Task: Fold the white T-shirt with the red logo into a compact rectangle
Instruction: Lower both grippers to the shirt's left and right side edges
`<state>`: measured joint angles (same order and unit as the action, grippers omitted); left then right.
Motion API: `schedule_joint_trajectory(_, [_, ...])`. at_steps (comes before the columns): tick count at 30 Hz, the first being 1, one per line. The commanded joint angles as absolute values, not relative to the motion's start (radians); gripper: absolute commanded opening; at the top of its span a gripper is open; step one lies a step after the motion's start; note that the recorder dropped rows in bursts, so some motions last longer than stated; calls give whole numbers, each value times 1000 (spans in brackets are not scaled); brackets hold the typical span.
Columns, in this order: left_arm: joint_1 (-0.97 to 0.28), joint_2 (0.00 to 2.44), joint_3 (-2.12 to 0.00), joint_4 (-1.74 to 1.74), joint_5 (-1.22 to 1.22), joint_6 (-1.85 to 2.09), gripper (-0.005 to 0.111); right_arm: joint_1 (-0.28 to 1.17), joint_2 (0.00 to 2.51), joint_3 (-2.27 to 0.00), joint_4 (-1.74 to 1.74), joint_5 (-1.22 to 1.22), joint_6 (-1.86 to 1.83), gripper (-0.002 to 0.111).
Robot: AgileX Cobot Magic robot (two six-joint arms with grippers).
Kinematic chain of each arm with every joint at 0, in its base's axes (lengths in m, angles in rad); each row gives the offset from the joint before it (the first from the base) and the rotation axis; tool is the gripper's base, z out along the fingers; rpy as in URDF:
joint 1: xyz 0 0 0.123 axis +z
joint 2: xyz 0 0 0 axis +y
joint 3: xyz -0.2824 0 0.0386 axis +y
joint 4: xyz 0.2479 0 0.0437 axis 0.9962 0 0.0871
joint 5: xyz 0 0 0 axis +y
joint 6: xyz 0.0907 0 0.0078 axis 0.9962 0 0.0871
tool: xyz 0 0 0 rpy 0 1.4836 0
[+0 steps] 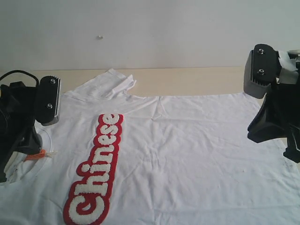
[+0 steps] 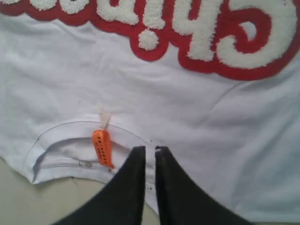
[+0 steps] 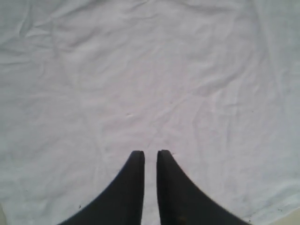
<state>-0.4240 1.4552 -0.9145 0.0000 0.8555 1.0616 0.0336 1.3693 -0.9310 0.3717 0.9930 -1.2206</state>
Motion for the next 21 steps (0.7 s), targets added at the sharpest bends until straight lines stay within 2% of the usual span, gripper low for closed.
schedule_joint_trajectory(1, [-431,1455,-917,-33,877,1077,38,35,1368,-935,371,1005,-1230,35])
schedule_joint_trajectory(2, [-431,1455,-917,-33,877,1077,46,35,1368,-935,362,1007,-1230,42])
schedule_joint_trajectory(7, [-431,1455,-917,-36,881,1077,102,35,1368,-935,333,1014,-1230,84])
schedule_joint_trajectory(8, [-431,1455,-917,-40,894,1065,105,35,1368,-935,331,1022,-1230,91])
schedule_joint_trajectory(11, [-431,1455,-917,-57,899,1061,105,35,1368,-935,315,1024,-1230,104])
schedule_joint_trajectory(18, [-427,1455,-917,-55,838,1083,105,35,1385,-935,194,1023,-1230,105])
schedule_joint_trajectory(21, [-408,1458,-917,-60,836,1239,105,35,1405,-935,95,1023,-1230,105])
